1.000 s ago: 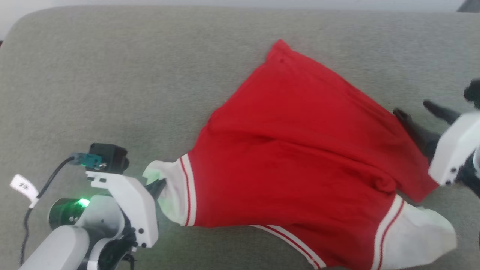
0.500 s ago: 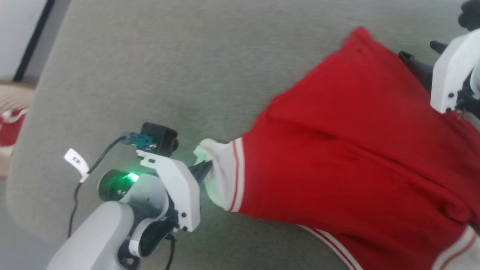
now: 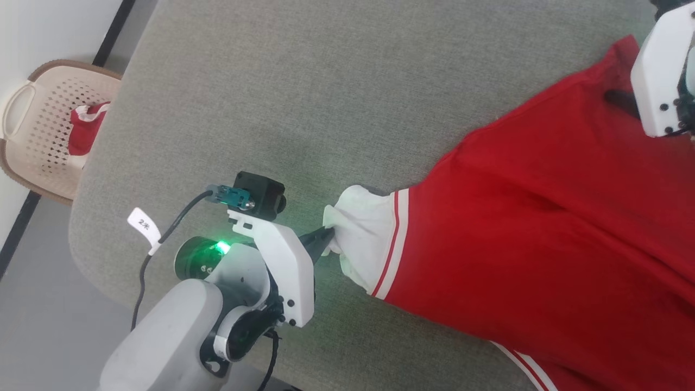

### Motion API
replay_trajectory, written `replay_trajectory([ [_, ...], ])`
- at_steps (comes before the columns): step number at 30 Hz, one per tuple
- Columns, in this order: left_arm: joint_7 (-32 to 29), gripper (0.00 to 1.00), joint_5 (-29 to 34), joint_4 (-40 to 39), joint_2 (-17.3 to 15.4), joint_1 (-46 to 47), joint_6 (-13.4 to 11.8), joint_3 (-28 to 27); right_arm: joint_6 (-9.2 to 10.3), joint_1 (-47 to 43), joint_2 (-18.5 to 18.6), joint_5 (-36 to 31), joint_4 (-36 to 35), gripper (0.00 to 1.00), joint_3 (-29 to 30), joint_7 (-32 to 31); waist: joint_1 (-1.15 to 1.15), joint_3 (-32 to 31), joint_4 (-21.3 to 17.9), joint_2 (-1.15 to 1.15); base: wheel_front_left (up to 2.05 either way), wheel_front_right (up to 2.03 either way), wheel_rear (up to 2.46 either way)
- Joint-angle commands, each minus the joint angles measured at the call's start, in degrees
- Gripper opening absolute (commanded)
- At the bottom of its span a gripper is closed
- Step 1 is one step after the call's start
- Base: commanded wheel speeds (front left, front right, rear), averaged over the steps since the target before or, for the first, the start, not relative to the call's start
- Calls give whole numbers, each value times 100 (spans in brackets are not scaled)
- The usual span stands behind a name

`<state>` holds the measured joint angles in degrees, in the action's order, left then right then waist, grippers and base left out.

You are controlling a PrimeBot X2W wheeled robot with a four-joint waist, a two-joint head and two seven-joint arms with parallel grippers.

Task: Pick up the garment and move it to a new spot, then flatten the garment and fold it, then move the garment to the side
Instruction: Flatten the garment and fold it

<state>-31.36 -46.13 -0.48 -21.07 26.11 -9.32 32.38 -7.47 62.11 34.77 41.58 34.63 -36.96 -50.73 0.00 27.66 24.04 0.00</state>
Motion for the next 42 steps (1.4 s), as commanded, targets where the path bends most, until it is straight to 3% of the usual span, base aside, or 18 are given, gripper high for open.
replay_trajectory([
  [1,42,0,-19,21,12,76,16,-3,-5,-603,-45,84,329,100,-330,-349,0,16,11,0,0,0,0],
  [2,47,0,-24,51,20,94,33,-10,-12,-624,-30,227,377,100,-476,-481,0,23,8,0,0,0,0],
  [4,65,0,-40,111,20,123,37,-32,-16,-599,53,448,376,0,-725,-641,0,26,-8,0,0,0,0],
  [14,-14,0,-24,168,-271,387,-77,-306,3,264,336,1008,46,0,-904,239,0,-239,-484,0,0,0,0],
  [22,-402,0,91,-90,-902,880,-205,-660,3,410,518,1460,-552,0,-1000,1038,0,-685,-1183,0,0,0,0],
  [30,-979,0,276,-58,-1544,1861,-22,-838,3,296,765,1610,-1039,0,-793,1635,0,-1238,-1886,0,0,0,0],
  [42,-1346,0,448,166,-1814,2845,283,-794,3,218,935,1596,-1675,0,-336,1656,0,-1693,-2423,0,0,0,0],
])
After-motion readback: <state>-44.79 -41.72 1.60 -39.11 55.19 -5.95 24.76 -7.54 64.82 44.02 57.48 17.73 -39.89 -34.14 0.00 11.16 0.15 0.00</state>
